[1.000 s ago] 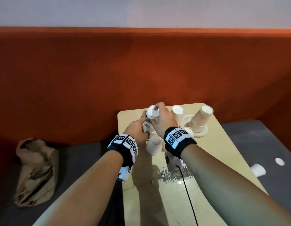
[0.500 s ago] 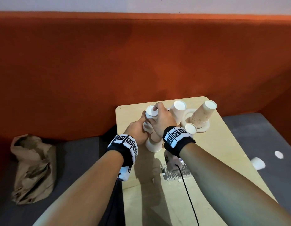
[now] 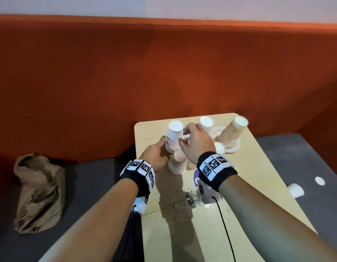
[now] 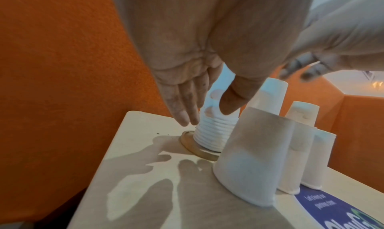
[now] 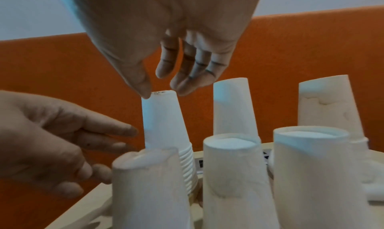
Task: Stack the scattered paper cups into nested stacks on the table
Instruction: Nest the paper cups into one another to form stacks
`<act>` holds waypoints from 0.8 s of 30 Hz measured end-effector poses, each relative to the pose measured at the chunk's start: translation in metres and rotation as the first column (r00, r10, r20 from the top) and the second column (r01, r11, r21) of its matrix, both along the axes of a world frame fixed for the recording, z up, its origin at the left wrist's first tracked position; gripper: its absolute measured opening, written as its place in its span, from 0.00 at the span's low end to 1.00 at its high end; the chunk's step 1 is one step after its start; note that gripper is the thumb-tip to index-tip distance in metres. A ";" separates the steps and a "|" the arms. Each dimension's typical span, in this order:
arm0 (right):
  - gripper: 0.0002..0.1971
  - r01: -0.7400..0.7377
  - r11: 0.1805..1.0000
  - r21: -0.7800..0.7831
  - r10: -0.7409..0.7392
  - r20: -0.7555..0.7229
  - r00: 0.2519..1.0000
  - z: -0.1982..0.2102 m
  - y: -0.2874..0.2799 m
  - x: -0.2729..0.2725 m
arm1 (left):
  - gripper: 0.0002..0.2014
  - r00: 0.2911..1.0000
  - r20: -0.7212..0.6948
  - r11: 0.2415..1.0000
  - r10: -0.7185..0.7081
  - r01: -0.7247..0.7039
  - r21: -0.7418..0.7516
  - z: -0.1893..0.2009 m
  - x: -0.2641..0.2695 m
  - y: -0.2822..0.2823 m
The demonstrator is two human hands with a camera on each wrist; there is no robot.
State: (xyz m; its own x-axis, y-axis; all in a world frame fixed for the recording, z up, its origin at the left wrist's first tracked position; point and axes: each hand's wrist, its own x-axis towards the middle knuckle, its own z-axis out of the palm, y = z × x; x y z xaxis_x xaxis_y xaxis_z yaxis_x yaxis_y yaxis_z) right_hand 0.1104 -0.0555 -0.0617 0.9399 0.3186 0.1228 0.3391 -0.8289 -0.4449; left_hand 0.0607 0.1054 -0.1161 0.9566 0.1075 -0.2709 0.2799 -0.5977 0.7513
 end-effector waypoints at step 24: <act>0.28 -0.119 0.961 -0.250 0.041 -0.294 0.955 -0.028 -0.031 -0.072 | 0.35 0.989 -0.055 0.990 0.141 -0.139 0.022 0.004 -0.098 -0.021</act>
